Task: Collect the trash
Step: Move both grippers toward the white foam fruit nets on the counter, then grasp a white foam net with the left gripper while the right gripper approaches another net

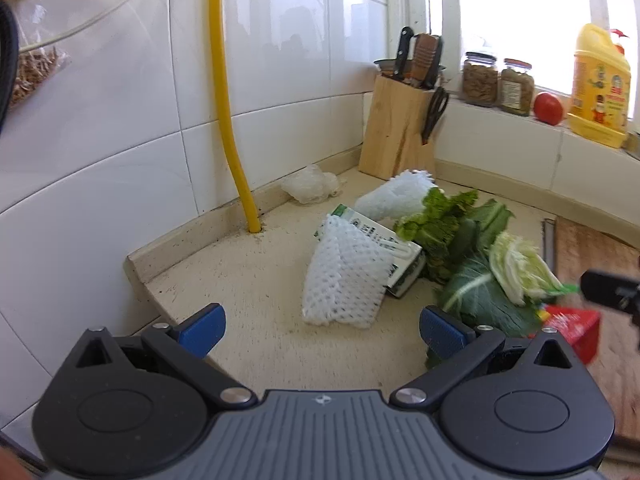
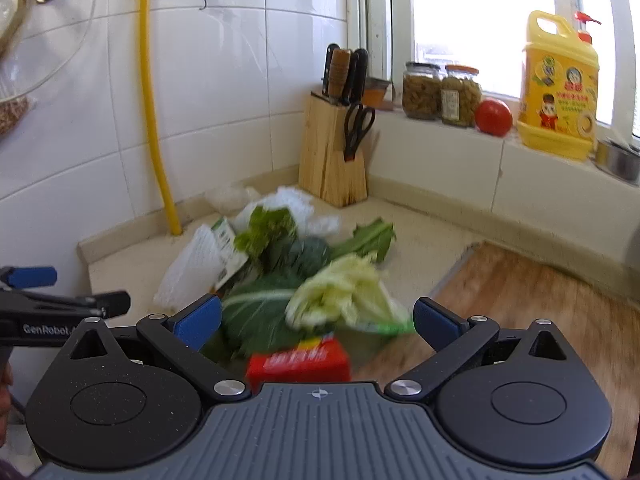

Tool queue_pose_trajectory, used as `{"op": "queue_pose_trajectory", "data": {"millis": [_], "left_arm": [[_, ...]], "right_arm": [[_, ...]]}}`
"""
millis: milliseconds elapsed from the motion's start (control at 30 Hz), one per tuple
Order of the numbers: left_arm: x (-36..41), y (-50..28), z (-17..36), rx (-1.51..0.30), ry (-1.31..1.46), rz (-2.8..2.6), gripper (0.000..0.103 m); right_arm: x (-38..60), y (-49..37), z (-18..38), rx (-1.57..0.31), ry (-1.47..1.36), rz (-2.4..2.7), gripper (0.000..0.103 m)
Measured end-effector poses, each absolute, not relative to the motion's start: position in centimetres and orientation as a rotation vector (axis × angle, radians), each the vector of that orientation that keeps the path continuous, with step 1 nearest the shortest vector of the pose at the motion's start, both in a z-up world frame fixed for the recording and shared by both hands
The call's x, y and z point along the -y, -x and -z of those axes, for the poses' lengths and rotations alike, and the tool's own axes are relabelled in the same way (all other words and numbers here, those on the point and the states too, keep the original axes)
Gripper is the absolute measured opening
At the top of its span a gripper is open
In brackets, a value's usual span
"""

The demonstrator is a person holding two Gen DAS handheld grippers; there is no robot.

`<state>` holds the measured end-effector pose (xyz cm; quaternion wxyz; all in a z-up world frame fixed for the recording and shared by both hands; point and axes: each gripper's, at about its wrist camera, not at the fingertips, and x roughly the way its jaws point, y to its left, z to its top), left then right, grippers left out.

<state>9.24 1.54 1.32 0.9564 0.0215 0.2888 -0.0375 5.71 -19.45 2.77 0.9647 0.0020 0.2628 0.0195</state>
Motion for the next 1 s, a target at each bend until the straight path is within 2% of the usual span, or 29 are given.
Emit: {"op": "queue_pose_trajectory", "data": {"millis": [600, 1000], "left_arm": [[-0.9, -16.1, 1.3, -0.639, -0.085, 0.1, 0.102], [-1.8, -20.0, 2.8, -0.674, -0.057, 0.178, 0.102]], "right_arm": [[18.7, -16.3, -5.4, -0.487, 0.046, -0.103, 0.103], [17.6, -21.2, -4.9, -0.544, 0.11, -0.074, 0.103]]}}
